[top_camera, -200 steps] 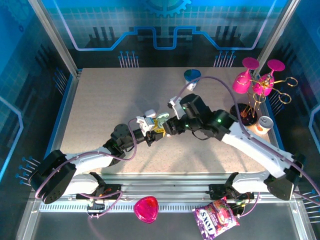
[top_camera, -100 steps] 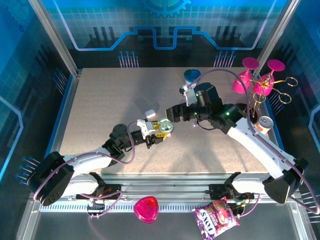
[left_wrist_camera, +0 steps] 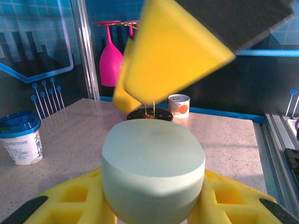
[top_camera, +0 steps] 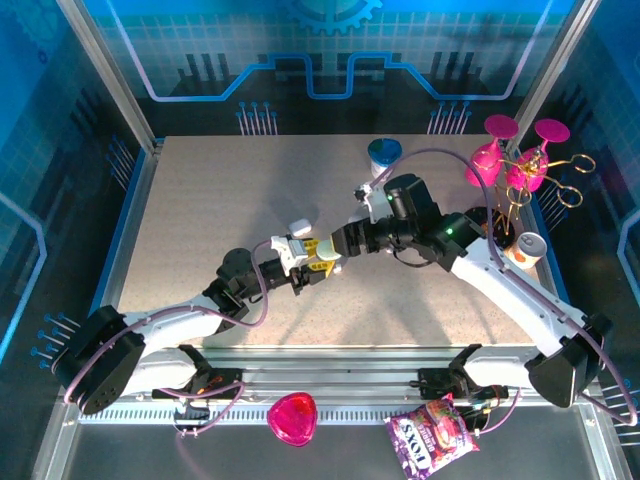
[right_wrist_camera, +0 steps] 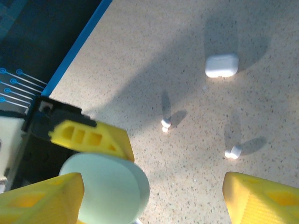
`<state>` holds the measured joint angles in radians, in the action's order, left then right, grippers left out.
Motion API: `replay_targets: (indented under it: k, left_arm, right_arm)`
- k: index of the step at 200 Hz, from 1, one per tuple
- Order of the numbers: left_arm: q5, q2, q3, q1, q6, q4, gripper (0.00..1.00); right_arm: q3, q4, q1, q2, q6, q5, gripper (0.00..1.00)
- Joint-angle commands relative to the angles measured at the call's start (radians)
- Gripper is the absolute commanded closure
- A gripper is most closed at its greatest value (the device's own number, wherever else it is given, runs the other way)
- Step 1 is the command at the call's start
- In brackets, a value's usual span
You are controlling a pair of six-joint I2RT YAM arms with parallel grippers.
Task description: Insert wireless bluetooth earbuds into charging case
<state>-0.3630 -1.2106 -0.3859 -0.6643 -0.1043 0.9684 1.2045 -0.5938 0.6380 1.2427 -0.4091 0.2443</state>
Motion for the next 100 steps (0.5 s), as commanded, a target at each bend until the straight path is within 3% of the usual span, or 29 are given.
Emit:
replay_targets:
  k: [1, 27, 53, 62, 100]
  left_arm:
    - [0.030, 0.006, -0.035, -0.006, 0.014, 0.050, 0.67]
    - [0.024, 0.009, -0.034, -0.006, 0.015, 0.063, 0.67]
    - [0.013, 0.015, -0.029, -0.005, 0.039, 0.112, 0.67]
    - [0.012, 0.018, -0.029, -0.005, 0.044, 0.124, 0.67]
    - [-0.006, 0.034, -0.036, -0.006, 0.032, 0.130, 0.67]
  right_arm:
    - [-0.028, 0.006, -0.009, -0.038, -0.021, 0.032, 0.22]
    - [-0.090, 0.092, -0.042, -0.065, -0.128, 0.128, 0.23]
    - [-0.226, 0.361, -0.098, -0.086, -0.345, 0.325, 0.27]
    - [-0.264, 0.437, -0.106, -0.088, -0.406, 0.375, 0.34]
    - [-0.377, 0.609, -0.109, -0.085, -0.548, 0.442, 0.44]
